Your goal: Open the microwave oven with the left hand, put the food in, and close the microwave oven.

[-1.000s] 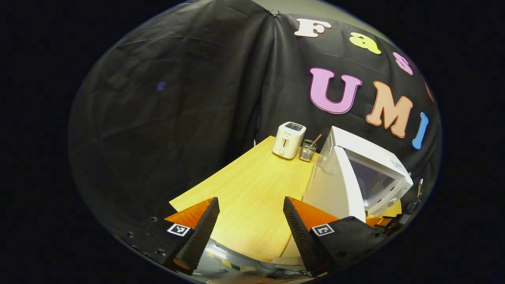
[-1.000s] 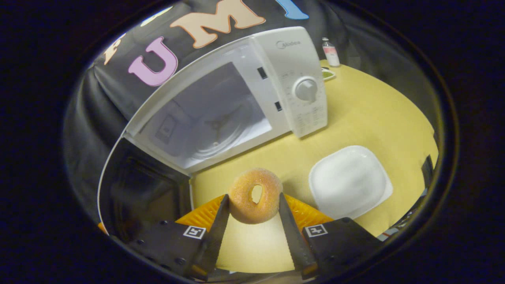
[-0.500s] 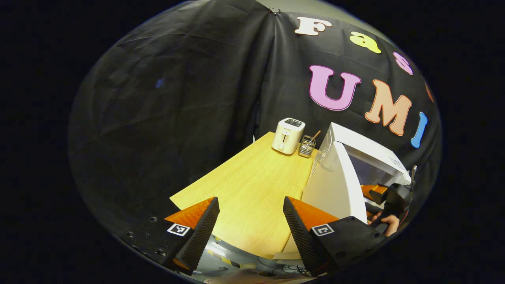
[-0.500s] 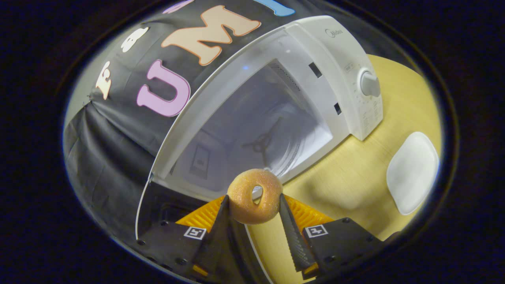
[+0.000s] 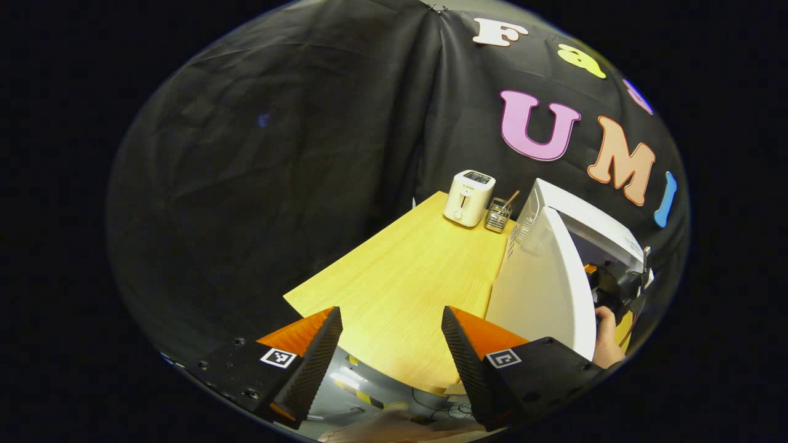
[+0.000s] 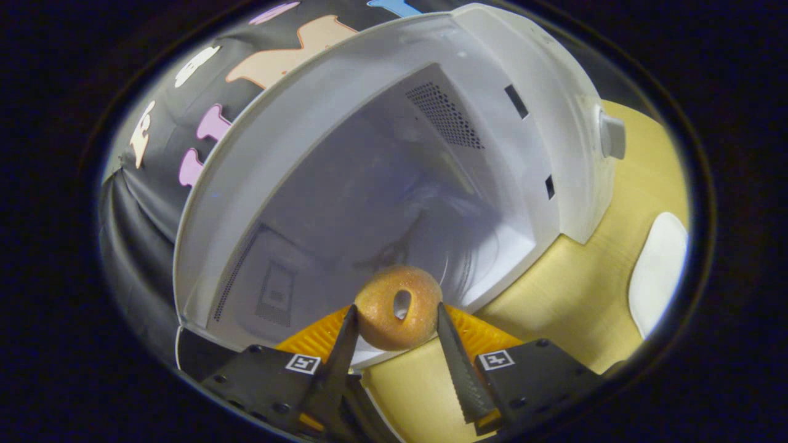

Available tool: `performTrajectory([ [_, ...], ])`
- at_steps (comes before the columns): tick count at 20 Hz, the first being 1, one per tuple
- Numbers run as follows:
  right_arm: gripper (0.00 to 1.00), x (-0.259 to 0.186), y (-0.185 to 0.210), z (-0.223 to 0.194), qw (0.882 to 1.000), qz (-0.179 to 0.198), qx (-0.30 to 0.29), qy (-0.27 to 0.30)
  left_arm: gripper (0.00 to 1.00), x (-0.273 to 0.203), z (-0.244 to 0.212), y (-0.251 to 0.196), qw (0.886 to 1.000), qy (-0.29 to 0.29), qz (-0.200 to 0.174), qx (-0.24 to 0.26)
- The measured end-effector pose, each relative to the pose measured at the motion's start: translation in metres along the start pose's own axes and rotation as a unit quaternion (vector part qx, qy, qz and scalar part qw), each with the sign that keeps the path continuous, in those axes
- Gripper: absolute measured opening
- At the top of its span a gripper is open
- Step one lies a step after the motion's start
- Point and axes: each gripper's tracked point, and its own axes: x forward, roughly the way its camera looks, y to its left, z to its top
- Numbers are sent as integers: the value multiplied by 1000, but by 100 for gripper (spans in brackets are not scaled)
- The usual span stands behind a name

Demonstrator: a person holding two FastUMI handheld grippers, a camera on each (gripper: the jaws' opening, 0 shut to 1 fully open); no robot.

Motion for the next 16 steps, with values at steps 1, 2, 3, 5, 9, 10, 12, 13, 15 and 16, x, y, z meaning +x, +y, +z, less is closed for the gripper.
performTrajectory([
  [1, 71, 5, -1, 1, 1000, -4, 2, -3, 96, 1, -3, 0, 1000, 2, 1, 1],
  [2, 71, 9, -1, 2, 1000, -6, 6, -5, 96, 1, -4, -1, 1000, 6, 2, 2],
  [3, 71, 11, 0, 5, 1000, -7, 11, -9, 96, -2, -7, 0, 1000, 10, 1, 4],
  [5, 71, 13, 1, 10, 1000, -8, 14, -16, 96, -7, -9, 4, 1000, 11, -1, 10],
  [9, 84, 7, 2, 25, 999, -1, -10, -41, 96, -8, -10, -6, 1000, 9, -9, 21],
  [10, 88, 3, 2, 27, 999, 2, -19, -44, 96, -8, -10, -8, 1000, 9, -11, 22],
  [12, 90, -7, 4, 31, 998, 10, -36, -47, 96, -8, -9, -12, 1000, 6, -15, 22],
  [13, 90, -14, 4, 32, 998, 14, -43, -47, 96, -9, -9, -13, 1000, 5, -17, 21],
  [15, 91, -30, 4, 32, 997, 22, -58, -46, 96, -8, -8, -13, 1000, 3, -18, 18],
  [16, 91, -40, 2, 31, 996, 25, -68, -45, 95, -8, -6, -14, 1000, 0, -19, 17],
])
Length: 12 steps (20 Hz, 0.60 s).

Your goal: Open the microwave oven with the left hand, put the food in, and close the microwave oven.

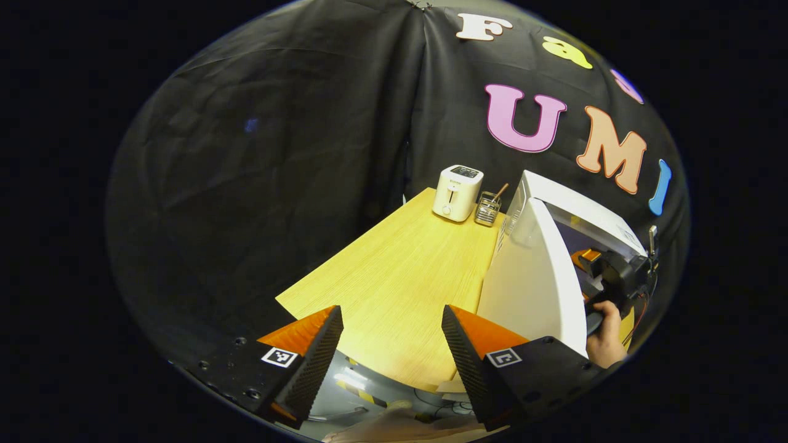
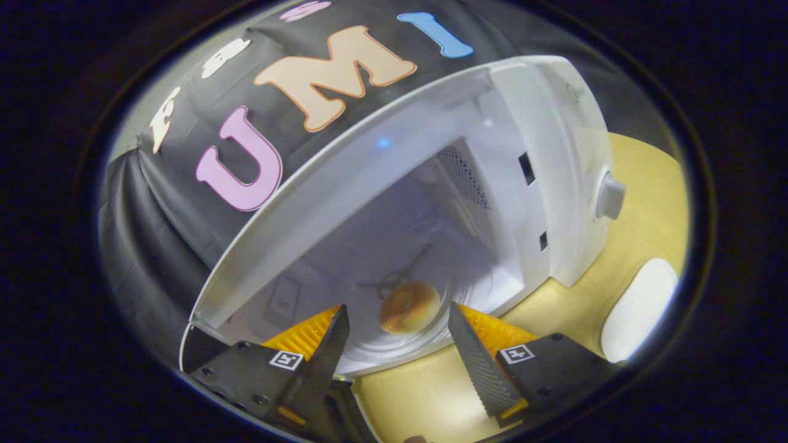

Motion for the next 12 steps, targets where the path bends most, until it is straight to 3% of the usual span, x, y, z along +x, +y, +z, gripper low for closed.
performTrajectory([
  [3, 99, -32, 2, -1, 999, 18, -34, 2, 93, 0, 0, -2, 1000, -2, -5, -2],
  [5, 99, -53, 3, -4, 998, 29, -48, 12, 83, 1, -1, -5, 1000, 0, -12, -4],
  [6, 99, -64, 1, -2, 998, 30, -56, 14, 73, 2, -2, -7, 1000, 1, -15, -2],
  [7, 99, -75, 0, 0, 997, 32, -66, 15, 73, 1, -3, -11, 1000, 3, -21, 1],
  [8, 100, -86, -2, 2, 996, 32, -77, 15, 56, 1, -3, -14, 1000, 5, -25, 5],
  [9, 90, -98, -4, 4, 996, 32, -88, 14, 39, 4, -4, -18, 999, 7, -31, 9],
  [10, 91, -109, -6, 7, 994, 34, -100, 11, 39, 4, -5, -23, 999, 9, -38, 12],
  [11, 100, -121, -9, 10, 993, 31, -111, 9, 19, 4, -7, -27, 999, 12, -43, 16],
  [12, 100, -132, -13, 13, 992, 28, -120, 6, 13, 5, -7, -30, 999, 16, -47, 20],
])
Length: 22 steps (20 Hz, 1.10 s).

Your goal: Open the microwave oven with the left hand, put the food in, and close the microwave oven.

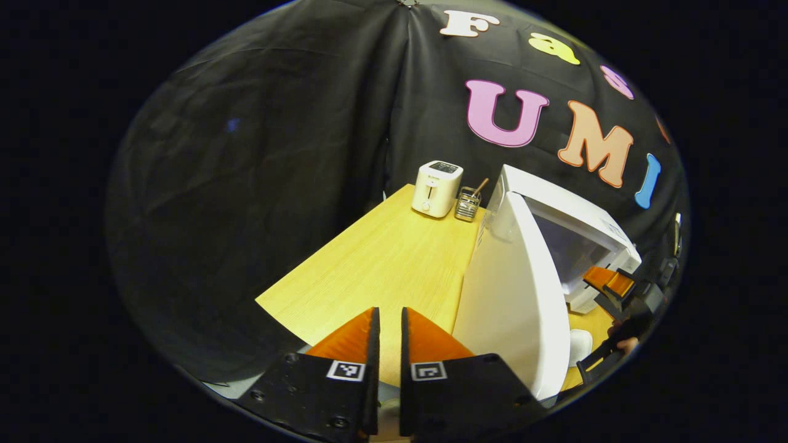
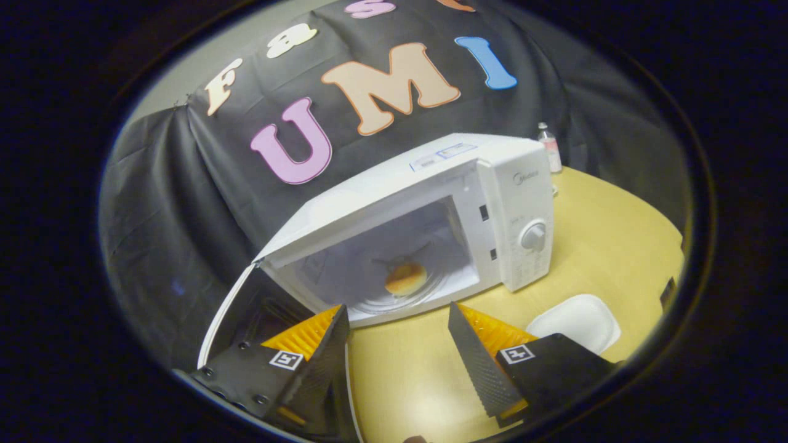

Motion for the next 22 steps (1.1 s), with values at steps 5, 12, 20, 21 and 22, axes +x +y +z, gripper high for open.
performTrajectory([
  [5, 100, -52, -27, 6, 999, -29, -24, -16, 1, -2, -5, -18, 999, 11, -30, 29],
  [12, 91, -90, -70, -5, 996, -78, -36, -14, 1, -7, -10, -50, 995, 23, -78, 62],
  [20, 91, -121, -108, -4, 992, -117, -44, -13, 1, -14, -24, -90, 988, 40, -121, 84],
  [21, 91, -124, -113, -4, 991, -121, -47, -13, 1, -15, -26, -97, 987, 42, -126, 86],
  [22, 92, -127, -118, 0, 991, -126, -50, -14, 1, -16, -27, -105, 986, 44, -132, 87],
])
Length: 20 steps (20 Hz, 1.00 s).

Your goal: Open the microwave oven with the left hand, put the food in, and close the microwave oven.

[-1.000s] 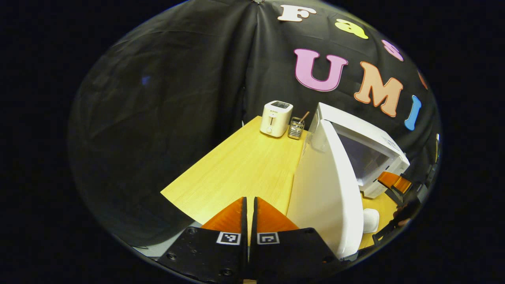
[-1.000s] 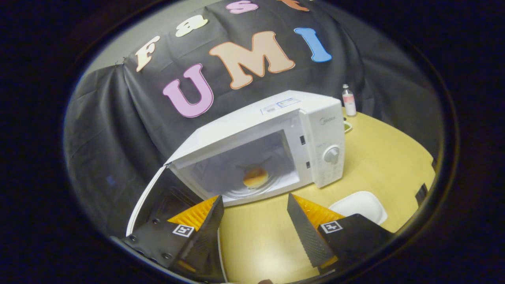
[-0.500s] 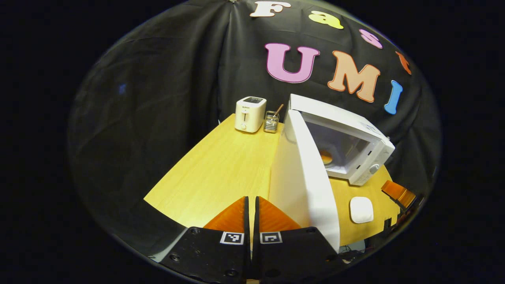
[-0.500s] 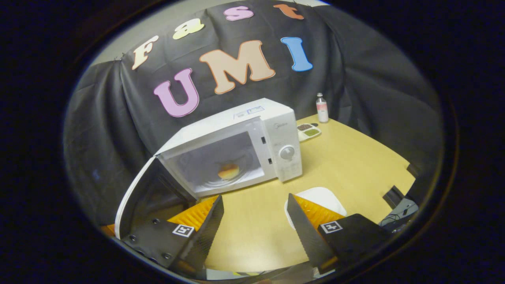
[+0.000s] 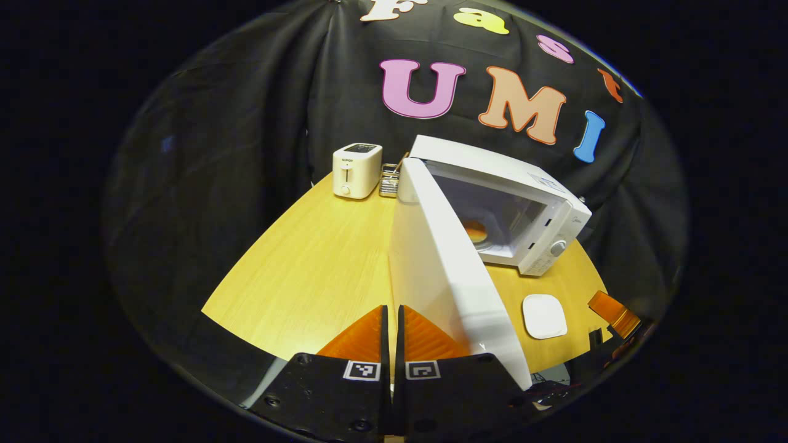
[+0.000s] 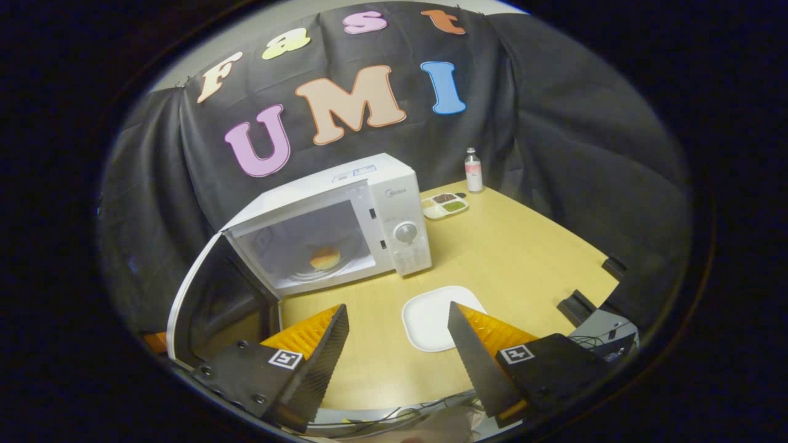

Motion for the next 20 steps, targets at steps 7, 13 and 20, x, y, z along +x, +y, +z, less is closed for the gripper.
performTrajectory([
  [7, 92, -13, -54, 27, 999, -32, 8, -18, 0, 10, 4, -57, 999, -1, -36, 34],
  [13, 92, -24, -99, 56, 997, -56, 0, -50, 1, 31, 2, -104, 997, 10, -71, 43],
  [20, 100, -25, -138, 78, 994, -76, -8, -76, 0, 57, 1, -147, 991, 10, -77, 108],
])
